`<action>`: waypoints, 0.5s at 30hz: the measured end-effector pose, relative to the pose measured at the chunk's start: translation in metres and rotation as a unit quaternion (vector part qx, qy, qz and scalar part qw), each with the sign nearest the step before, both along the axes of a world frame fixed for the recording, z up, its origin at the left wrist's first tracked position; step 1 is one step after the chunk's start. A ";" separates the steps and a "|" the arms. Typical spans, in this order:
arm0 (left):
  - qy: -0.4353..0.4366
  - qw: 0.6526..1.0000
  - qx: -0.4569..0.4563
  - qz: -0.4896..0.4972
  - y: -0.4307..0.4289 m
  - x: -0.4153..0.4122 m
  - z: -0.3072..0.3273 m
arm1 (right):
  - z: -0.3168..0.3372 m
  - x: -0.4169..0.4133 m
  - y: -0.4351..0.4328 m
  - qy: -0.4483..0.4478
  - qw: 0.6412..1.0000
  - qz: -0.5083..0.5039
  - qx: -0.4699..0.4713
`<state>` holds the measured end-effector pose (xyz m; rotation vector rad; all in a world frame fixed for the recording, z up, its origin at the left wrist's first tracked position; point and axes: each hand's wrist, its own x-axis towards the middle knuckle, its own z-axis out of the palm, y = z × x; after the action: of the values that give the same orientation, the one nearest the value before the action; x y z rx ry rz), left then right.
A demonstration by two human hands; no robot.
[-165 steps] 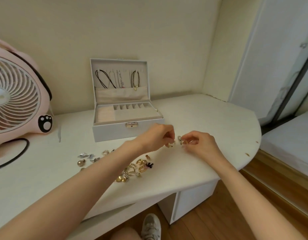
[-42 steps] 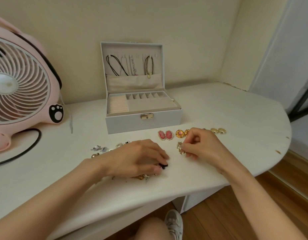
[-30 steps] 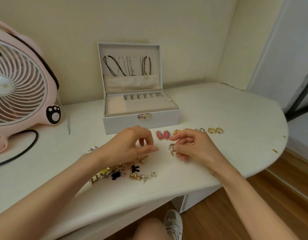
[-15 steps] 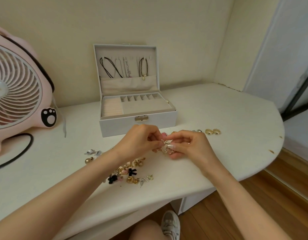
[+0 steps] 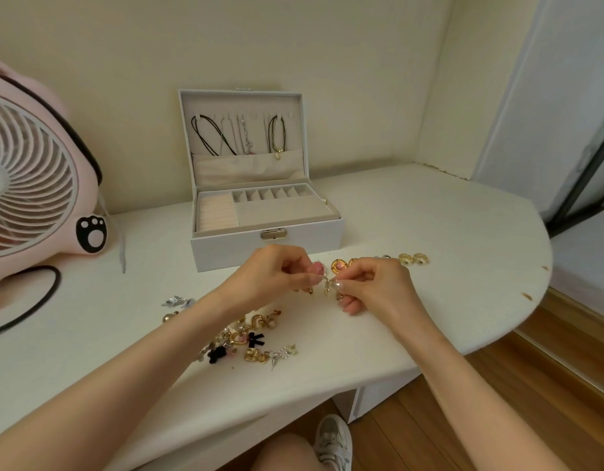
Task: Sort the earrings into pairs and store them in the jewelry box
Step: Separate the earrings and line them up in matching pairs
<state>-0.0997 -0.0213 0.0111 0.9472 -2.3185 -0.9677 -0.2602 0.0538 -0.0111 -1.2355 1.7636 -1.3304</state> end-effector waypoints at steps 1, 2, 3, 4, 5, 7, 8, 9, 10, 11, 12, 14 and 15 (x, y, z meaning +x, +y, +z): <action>-0.003 1.000 0.006 -0.006 -0.001 0.001 0.000 | 0.001 0.000 0.000 0.000 1.000 -0.009 -0.002; -0.004 1.000 0.011 -0.014 -0.001 0.002 0.000 | 0.001 0.001 -0.001 0.006 1.000 -0.017 -0.002; -0.002 1.000 0.016 -0.024 0.000 0.002 0.000 | 0.001 0.002 -0.002 0.015 1.000 -0.024 0.001; 0.003 0.999 0.018 -0.037 0.002 0.001 0.000 | 0.001 0.003 -0.004 0.027 0.999 -0.028 0.006; 0.009 0.999 0.011 -0.048 0.003 0.001 -0.001 | 0.000 0.005 -0.004 0.039 0.999 -0.028 0.014; 0.007 0.998 -0.016 -0.053 0.003 -0.001 -0.001 | -0.002 0.006 -0.005 0.060 0.997 -0.031 0.024; -0.001 0.998 -0.032 -0.045 0.003 -0.001 -0.001 | -0.003 0.006 -0.006 0.069 0.997 -0.037 0.023; -0.016 0.998 -0.046 -0.028 0.001 -0.001 -0.001 | -0.004 0.005 -0.006 0.081 0.996 -0.044 0.020; -0.036 0.998 -0.058 -0.009 0.001 -0.001 0.000 | -0.005 0.003 -0.006 0.100 0.994 -0.052 0.014; -0.062 0.996 -0.067 0.010 -0.002 -0.001 -0.001 | -0.006 0.002 -0.007 0.125 0.990 -0.056 0.008; -0.090 0.993 -0.074 0.027 -0.003 0.000 -0.002 | -0.007 0.000 -0.007 0.151 0.987 -0.059 0.006; -0.137 0.985 -0.089 0.056 -0.004 0.000 -0.005 | -0.007 -0.001 -0.007 0.190 0.980 -0.054 0.009; -0.155 0.981 -0.100 0.065 -0.004 -0.001 -0.007 | -0.008 0.000 -0.007 0.208 0.977 -0.048 0.009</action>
<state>-0.1003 -0.0254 0.0041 1.2170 -2.5082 -0.5522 -0.2601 0.0467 -0.0187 -1.5179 2.1393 -1.1628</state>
